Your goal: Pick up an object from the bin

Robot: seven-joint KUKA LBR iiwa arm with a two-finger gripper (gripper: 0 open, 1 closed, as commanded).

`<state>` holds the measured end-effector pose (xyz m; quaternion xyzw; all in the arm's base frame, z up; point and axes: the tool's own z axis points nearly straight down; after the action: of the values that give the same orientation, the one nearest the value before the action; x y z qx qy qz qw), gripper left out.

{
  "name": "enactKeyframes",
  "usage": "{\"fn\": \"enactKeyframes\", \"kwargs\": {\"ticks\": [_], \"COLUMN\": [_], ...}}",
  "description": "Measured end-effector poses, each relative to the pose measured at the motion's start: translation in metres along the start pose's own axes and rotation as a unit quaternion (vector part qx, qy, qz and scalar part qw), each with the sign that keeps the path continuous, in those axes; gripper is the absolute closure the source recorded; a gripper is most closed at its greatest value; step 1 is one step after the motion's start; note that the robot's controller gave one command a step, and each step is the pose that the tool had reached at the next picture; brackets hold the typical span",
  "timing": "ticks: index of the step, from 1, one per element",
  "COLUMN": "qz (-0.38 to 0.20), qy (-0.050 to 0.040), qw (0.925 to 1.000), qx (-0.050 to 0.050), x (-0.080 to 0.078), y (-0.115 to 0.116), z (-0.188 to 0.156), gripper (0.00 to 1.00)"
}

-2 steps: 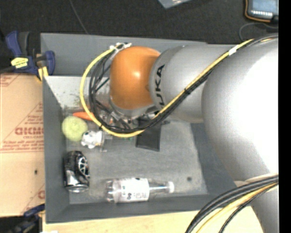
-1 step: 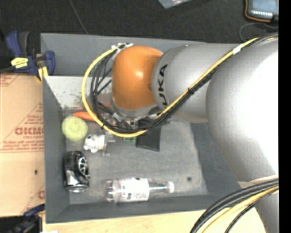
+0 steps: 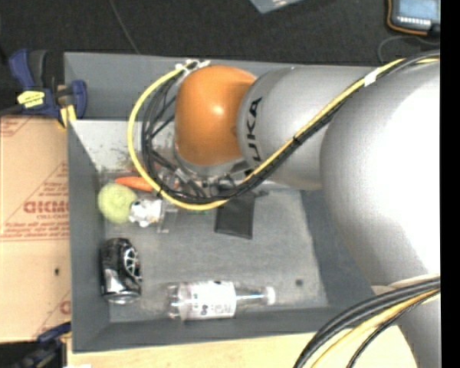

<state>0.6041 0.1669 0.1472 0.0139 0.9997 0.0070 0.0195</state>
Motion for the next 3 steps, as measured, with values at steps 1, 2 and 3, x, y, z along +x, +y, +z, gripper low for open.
{"fn": "enactKeyframes", "kwargs": {"ticks": [1,2,3], "qz": [0.003,0.004,0.007], "qy": [0.0202,-0.0026,0.0172], "qw": [0.9998,1.0,0.9998], "qx": [0.006,-0.001,0.005], "x": [0.008,-0.019,-0.013], "y": [-0.003,0.006,0.003], "z": [0.003,-0.01,-0.02], "gripper": [1.0,1.0,1.0]}}
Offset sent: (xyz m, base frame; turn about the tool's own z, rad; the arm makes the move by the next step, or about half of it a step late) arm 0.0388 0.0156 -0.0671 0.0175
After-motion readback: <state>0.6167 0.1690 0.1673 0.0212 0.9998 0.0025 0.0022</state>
